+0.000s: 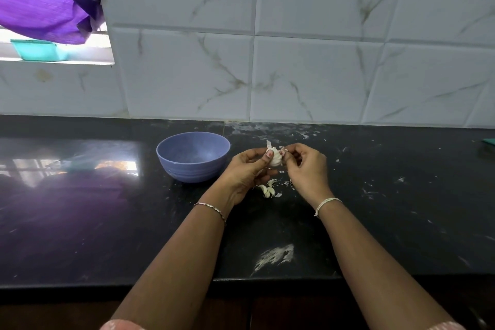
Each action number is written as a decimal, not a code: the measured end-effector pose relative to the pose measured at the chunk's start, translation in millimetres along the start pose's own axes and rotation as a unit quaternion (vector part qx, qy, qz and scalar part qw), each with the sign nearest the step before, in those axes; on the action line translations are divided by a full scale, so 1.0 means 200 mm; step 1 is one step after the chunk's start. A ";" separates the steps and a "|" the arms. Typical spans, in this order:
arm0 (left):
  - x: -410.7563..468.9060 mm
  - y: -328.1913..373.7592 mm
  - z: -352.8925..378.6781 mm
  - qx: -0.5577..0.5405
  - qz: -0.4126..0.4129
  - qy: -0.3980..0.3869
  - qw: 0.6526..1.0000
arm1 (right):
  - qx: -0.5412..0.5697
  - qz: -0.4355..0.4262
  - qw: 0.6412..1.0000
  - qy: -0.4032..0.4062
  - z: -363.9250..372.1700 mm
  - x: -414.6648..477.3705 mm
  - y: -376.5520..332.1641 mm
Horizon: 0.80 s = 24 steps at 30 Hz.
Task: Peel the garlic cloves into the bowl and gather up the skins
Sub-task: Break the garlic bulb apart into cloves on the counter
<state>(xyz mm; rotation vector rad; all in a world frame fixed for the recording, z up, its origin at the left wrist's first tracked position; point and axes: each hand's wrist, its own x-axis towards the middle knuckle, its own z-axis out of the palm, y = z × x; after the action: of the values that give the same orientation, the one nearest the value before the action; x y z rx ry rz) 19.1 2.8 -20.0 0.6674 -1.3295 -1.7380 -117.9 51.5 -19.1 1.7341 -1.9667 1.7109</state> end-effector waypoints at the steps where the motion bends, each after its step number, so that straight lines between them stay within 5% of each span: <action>1: 0.00 0.00 0.00 0.000 0.000 -0.001 1.000 | -0.010 -0.005 1.000 0.004 0.00 0.00 0.00; 8: 0.01 0.00 -0.02 0.003 0.001 -0.011 1.000 | -0.011 -0.004 1.000 0.002 0.02 0.01 -0.01; 18: 0.02 0.00 -0.02 -0.009 0.085 0.005 0.996 | 0.180 0.175 0.967 0.032 -0.02 0.06 0.05; 24: 0.02 0.00 -0.03 -0.010 0.062 0.032 0.997 | 0.030 0.139 0.989 -0.037 -0.05 0.05 0.09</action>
<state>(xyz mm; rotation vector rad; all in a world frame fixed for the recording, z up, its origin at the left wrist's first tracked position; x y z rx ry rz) 20.9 -4.2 -21.6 0.6111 -1.2798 -1.6154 -140.6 48.5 -21.9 1.6277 -2.3073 1.8260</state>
